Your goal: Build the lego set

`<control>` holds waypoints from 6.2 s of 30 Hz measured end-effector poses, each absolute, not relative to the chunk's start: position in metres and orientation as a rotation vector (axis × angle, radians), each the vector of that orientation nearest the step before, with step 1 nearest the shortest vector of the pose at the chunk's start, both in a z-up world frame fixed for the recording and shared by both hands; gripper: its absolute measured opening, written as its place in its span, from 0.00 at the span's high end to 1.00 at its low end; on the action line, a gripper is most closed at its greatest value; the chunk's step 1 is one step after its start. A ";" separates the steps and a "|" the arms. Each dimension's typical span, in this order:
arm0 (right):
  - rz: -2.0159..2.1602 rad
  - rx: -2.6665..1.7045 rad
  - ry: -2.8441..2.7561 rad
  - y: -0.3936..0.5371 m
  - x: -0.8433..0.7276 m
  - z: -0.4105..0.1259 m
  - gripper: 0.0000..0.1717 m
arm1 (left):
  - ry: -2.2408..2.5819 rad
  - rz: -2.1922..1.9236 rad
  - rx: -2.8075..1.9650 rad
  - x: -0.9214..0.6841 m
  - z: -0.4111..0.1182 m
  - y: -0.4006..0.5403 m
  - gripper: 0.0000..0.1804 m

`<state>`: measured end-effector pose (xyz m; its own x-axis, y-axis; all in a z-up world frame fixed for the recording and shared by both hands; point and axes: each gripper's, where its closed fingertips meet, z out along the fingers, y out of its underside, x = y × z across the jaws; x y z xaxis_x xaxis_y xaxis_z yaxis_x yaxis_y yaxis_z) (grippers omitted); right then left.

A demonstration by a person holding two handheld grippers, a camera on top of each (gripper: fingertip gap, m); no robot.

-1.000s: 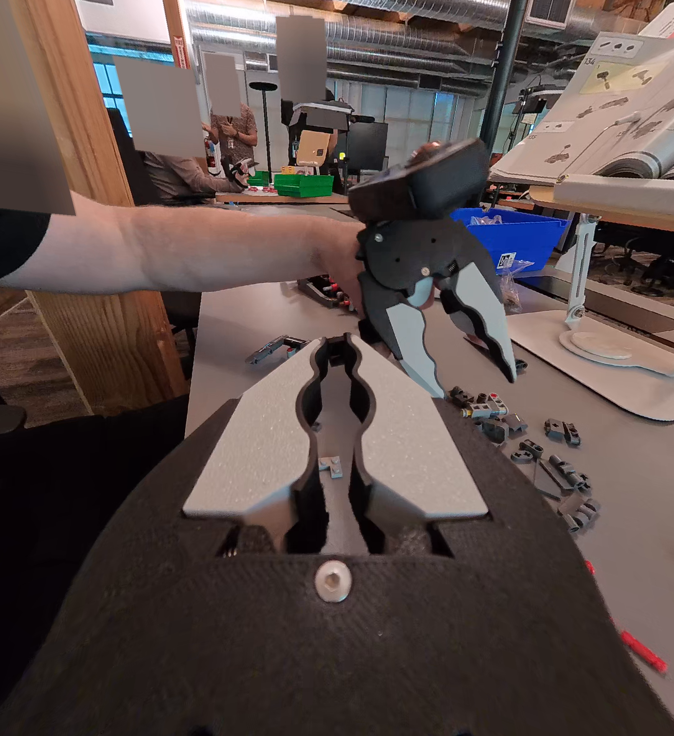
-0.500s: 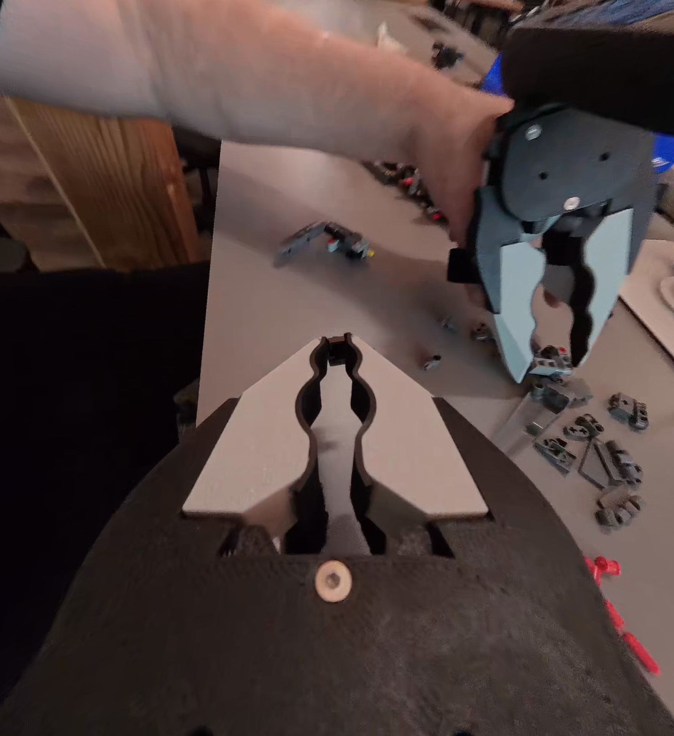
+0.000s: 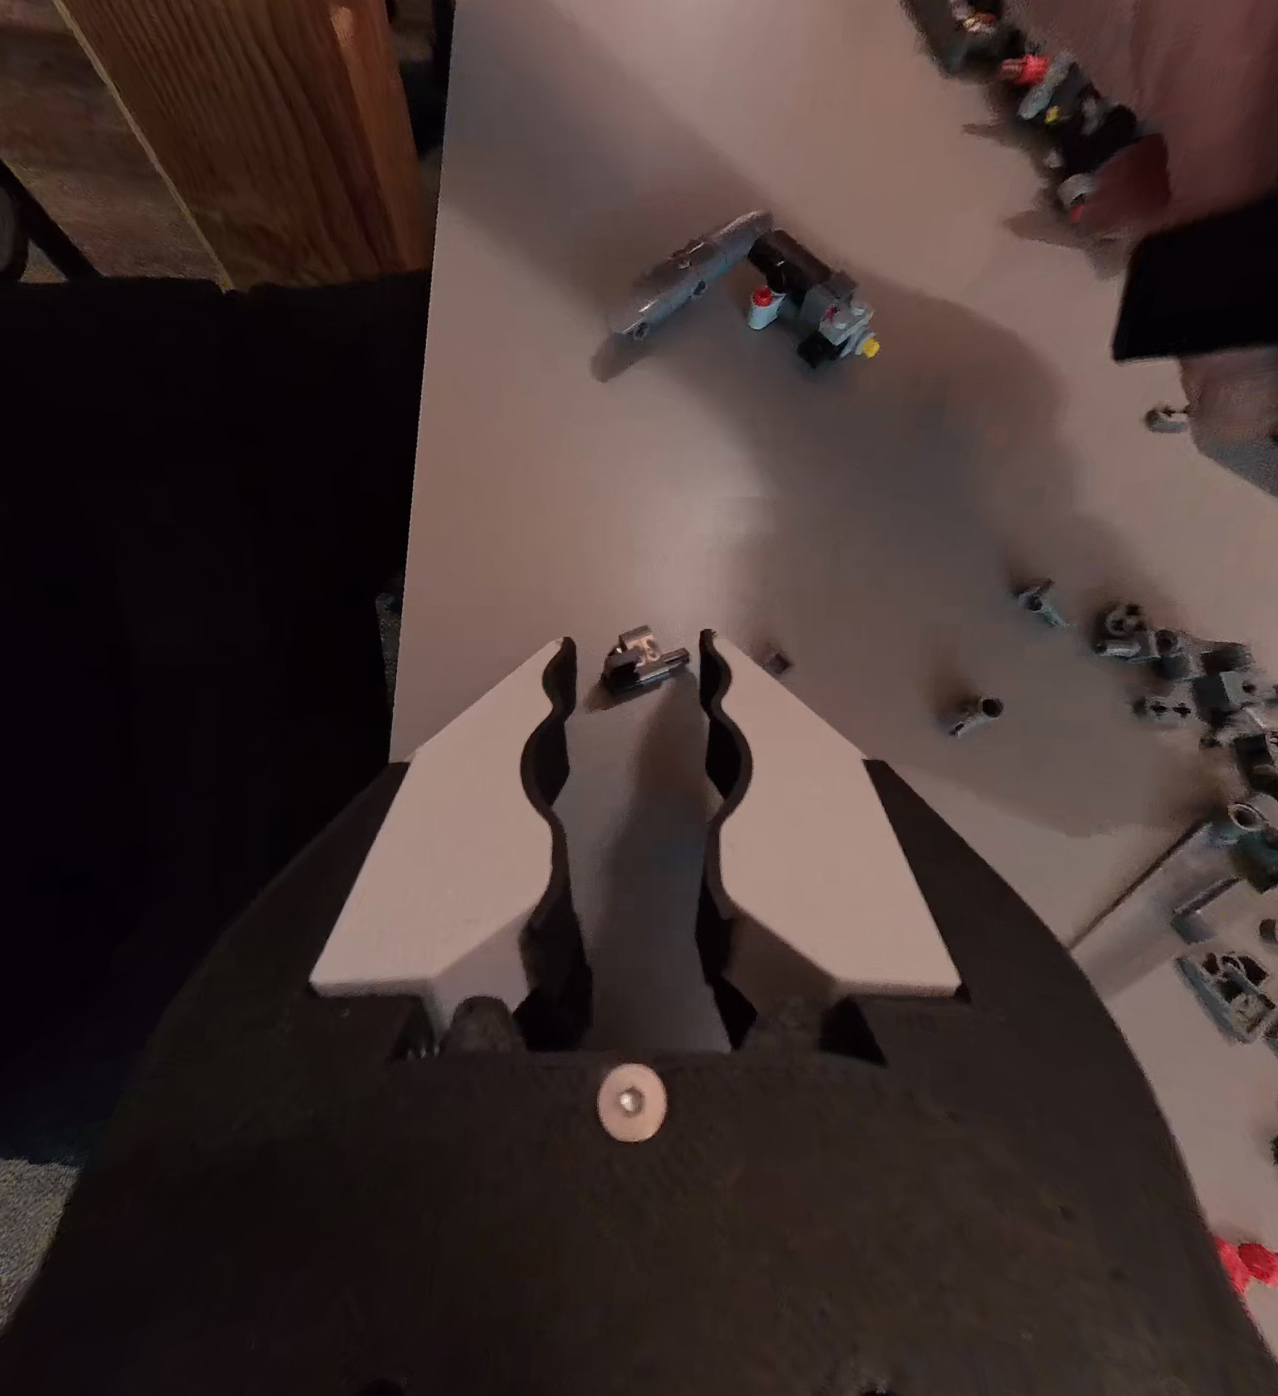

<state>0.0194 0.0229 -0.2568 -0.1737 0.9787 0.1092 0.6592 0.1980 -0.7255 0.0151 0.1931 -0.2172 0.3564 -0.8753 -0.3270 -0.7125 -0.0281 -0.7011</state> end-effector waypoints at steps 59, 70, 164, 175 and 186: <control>0.277 -1.381 -1.983 0.098 -0.009 -0.180 0.98 | 1.153 -0.282 -1.527 -0.021 -0.146 0.071 0.78; 0.267 -1.301 -2.185 0.078 -0.011 -0.199 0.98 | 1.316 -0.190 -1.574 -0.003 -0.186 0.064 0.73; 1.663 -1.351 -1.330 0.015 0.007 -0.150 0.98 | 1.094 0.194 -1.246 0.010 -0.158 0.025 0.90; 1.488 -1.392 -1.391 0.023 0.006 -0.158 0.94 | 1.179 0.233 -1.245 0.006 -0.164 0.031 0.92; 1.050 -1.362 -1.703 0.023 0.006 -0.171 0.92 | 1.409 0.386 -1.205 0.006 -0.176 0.031 0.92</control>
<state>0.0061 0.0231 -0.1708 -0.1971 0.9797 0.0371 0.4067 0.1161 -0.9061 0.0060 0.0311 -0.1755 0.2162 -0.4304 -0.8764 -0.8169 0.4119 -0.4038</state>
